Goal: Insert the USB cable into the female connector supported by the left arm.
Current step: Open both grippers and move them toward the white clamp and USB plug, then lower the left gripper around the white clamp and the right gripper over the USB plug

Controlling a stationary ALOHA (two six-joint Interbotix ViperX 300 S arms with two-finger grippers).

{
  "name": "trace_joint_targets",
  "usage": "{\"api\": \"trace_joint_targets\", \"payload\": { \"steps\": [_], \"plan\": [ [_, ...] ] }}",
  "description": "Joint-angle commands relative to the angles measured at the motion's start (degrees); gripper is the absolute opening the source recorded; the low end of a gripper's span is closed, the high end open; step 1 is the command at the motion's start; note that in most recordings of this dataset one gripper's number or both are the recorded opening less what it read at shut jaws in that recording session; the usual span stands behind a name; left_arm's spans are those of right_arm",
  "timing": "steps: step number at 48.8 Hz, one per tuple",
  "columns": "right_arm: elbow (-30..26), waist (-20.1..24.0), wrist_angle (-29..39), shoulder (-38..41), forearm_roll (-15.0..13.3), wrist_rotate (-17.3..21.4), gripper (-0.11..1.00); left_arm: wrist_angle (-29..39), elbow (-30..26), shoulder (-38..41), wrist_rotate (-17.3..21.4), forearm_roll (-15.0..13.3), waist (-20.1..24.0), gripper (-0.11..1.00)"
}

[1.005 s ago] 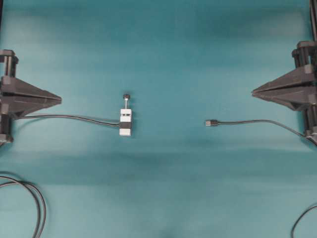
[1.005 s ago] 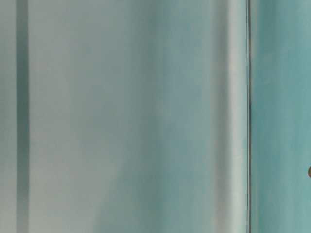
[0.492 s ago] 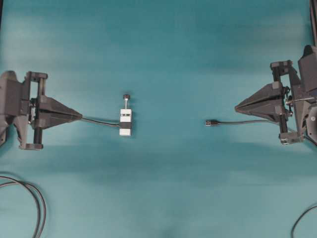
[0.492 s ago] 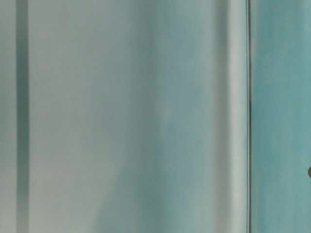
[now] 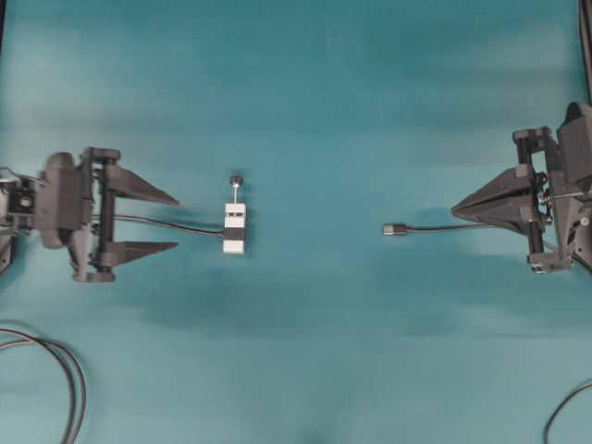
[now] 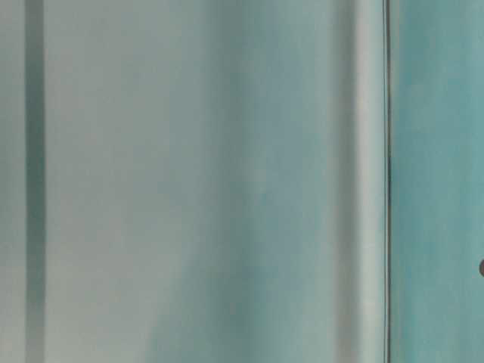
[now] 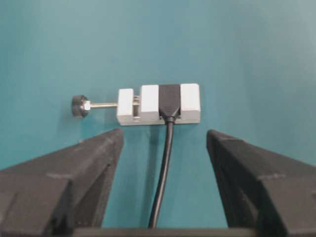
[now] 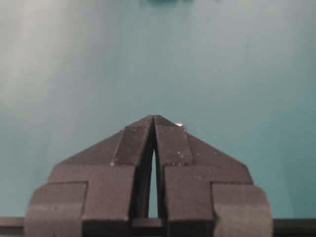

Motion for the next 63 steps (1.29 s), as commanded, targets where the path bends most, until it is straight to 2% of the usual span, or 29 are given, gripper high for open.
{"api": "trace_joint_targets", "payload": {
  "steps": [1,13,19,22,30,33,43,63],
  "plan": [
    [0.1,-0.2,-2.6,1.6,-0.1,0.1,0.00,-2.7,-2.1,5.3,-0.2,-0.3,-0.3,0.75],
    [-2.1,-0.3,-4.2,10.6,-0.1,0.2,0.00,-16.3,-2.9,15.9,-4.2,-1.7,-0.2,0.75],
    [-3.1,-0.3,-7.6,17.7,-0.1,0.4,0.05,-19.5,-3.1,17.8,-5.8,-1.7,-0.2,0.75],
    [-3.3,-0.3,-10.8,21.1,-0.1,0.8,0.15,-19.5,-3.1,18.2,-6.3,-1.7,-0.2,0.75],
    [-4.6,-0.9,-19.5,30.2,0.0,3.3,0.57,-19.4,-3.0,18.1,-6.3,-1.7,-0.3,0.75],
    [-5.3,-0.9,-20.8,33.5,0.0,4.0,0.64,-19.5,-2.7,18.1,-6.3,-1.7,-0.3,0.75],
    [-8.3,-0.9,-22.8,41.0,0.0,4.2,0.57,-19.9,-2.6,18.0,-6.2,-1.7,-0.3,0.75],
    [-7.6,-0.9,-22.9,41.7,-0.1,4.3,0.57,-19.9,-3.2,18.1,-6.2,-1.7,-0.4,0.75]
  ]
}}
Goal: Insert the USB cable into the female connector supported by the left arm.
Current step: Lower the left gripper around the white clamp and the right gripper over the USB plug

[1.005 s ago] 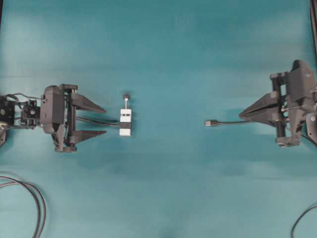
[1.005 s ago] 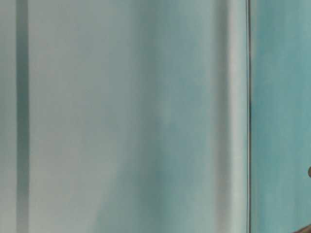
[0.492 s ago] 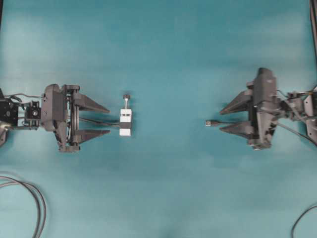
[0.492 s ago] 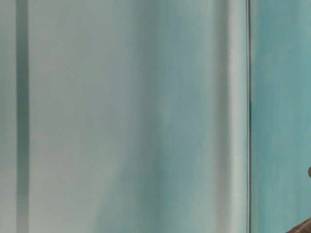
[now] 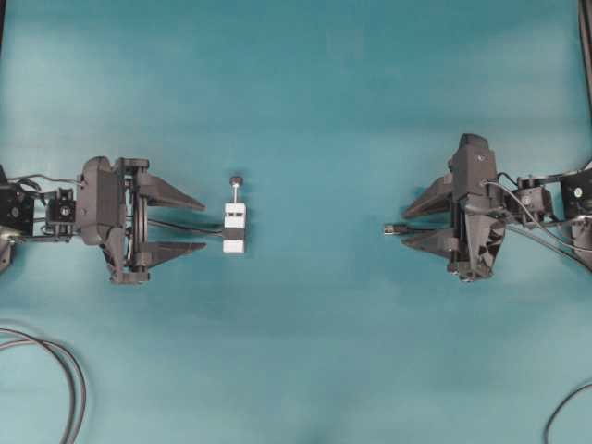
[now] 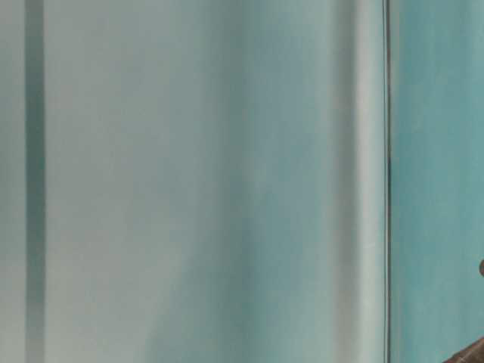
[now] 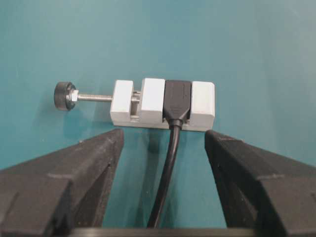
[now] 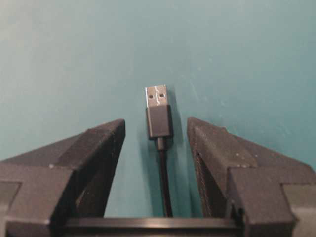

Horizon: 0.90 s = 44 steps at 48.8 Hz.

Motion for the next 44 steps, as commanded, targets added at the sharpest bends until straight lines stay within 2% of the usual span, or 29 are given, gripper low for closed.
{"api": "trace_joint_targets", "payload": {
  "steps": [1,18,32,44],
  "plan": [
    [-0.4,-0.1,-0.6,-0.3,0.0,0.0,0.57,-0.5,-0.6,-0.5,-0.6,-0.3,-0.2,0.75],
    [-0.3,-0.1,-1.1,0.8,0.0,0.0,0.54,-0.5,-1.1,-0.5,-0.5,-0.3,-0.2,0.75],
    [-0.3,-0.1,-1.1,1.3,-0.1,-0.2,0.42,-0.5,-1.1,-0.5,-0.5,-0.3,-0.2,0.75],
    [-1.0,0.3,-1.1,3.3,-0.1,-0.2,0.41,-0.2,-1.1,-0.4,-0.4,-0.3,-0.2,0.75]
  ]
}}
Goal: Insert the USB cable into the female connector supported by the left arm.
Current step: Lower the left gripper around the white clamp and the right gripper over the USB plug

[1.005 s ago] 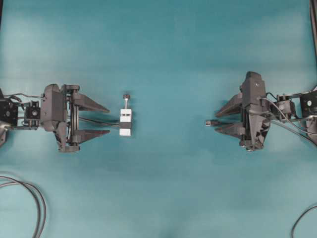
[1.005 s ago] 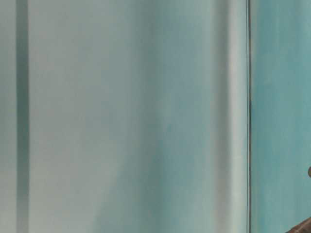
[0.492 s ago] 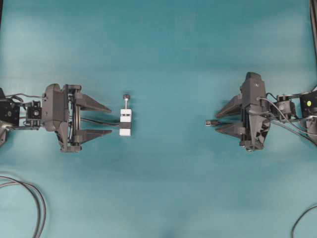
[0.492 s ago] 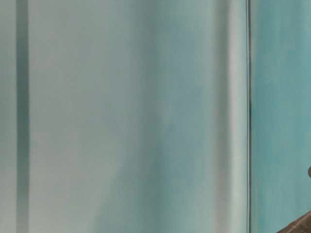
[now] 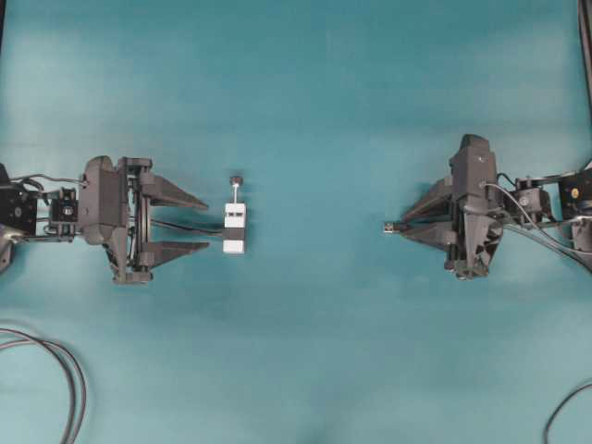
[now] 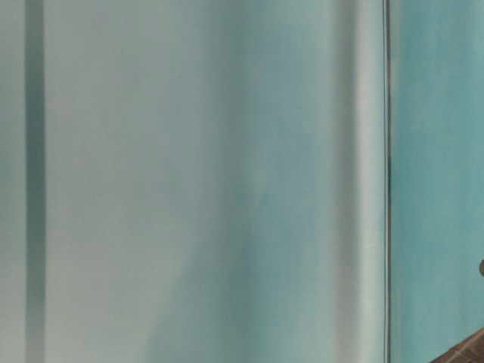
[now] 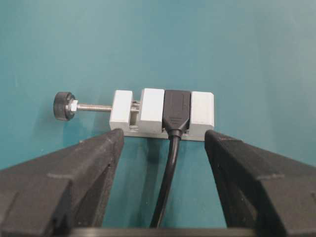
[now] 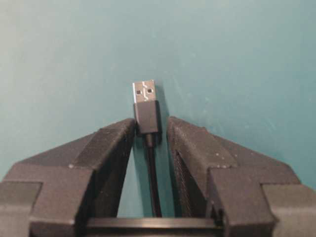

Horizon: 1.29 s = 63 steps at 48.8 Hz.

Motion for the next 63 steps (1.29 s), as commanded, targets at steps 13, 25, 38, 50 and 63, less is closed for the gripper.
{"api": "trace_joint_targets", "payload": {
  "steps": [13,25,38,50,63],
  "plan": [
    [-1.6,1.4,-0.4,2.9,-0.1,0.0,0.41,0.0,-0.3,-0.4,-0.5,-0.3,-0.2,0.75],
    [-0.5,2.6,0.6,2.4,-0.1,1.3,0.41,0.1,-0.4,-0.4,-0.6,-0.3,-0.4,0.75],
    [1.5,2.6,0.6,-0.2,-0.1,2.2,0.42,0.3,-1.0,-0.4,-0.5,-0.3,-0.4,0.75],
    [1.2,2.6,0.9,-0.1,-0.1,1.9,0.41,1.2,-1.8,-0.4,-0.5,-0.3,-0.4,0.75],
    [0.5,2.6,1.7,-0.1,-0.1,1.8,0.38,1.3,-1.8,-0.1,-0.6,-0.3,-0.4,0.75]
  ]
}}
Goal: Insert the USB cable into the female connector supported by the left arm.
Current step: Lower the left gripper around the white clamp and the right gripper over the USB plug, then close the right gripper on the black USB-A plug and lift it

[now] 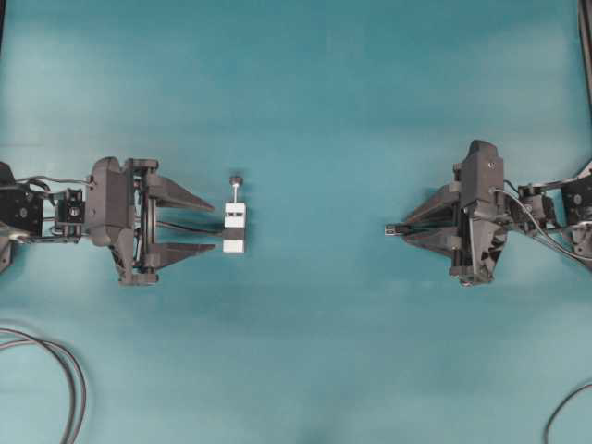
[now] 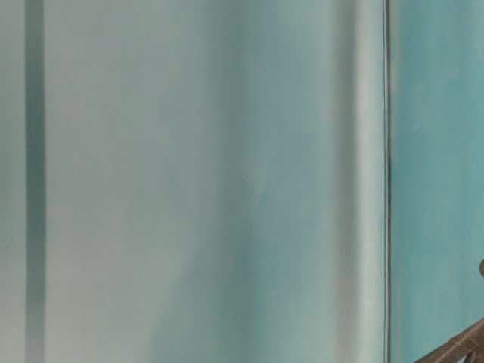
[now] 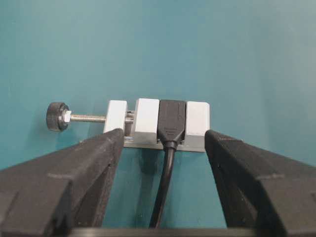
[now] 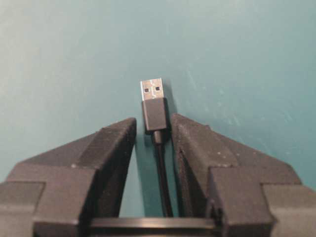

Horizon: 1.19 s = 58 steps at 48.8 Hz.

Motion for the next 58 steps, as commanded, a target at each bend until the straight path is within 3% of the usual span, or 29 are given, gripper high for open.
{"api": "trace_joint_targets", "payload": {
  "steps": [1,7,29,48,58],
  "plan": [
    [-0.5,0.4,0.8,-0.4,-0.1,-0.2,0.36,-0.4,-0.3,0.0,-0.5,-0.3,-0.2,0.75],
    [-0.5,0.7,1.0,-0.4,-0.1,-1.1,0.21,-0.6,-0.3,1.2,-0.5,-0.3,-0.2,0.75],
    [-4.1,2.1,6.1,-0.4,-0.1,-1.7,0.20,-1.6,-1.0,2.3,-0.5,-0.3,-0.5,0.75],
    [-9.8,-0.1,8.3,-0.4,-0.1,-1.8,0.20,-4.5,-0.7,4.0,-0.2,-0.2,-0.6,0.75],
    [-16.0,-0.1,18.5,-0.4,-0.1,-3.6,0.20,-4.7,0.4,4.7,0.0,-0.1,-0.9,0.75]
  ]
}}
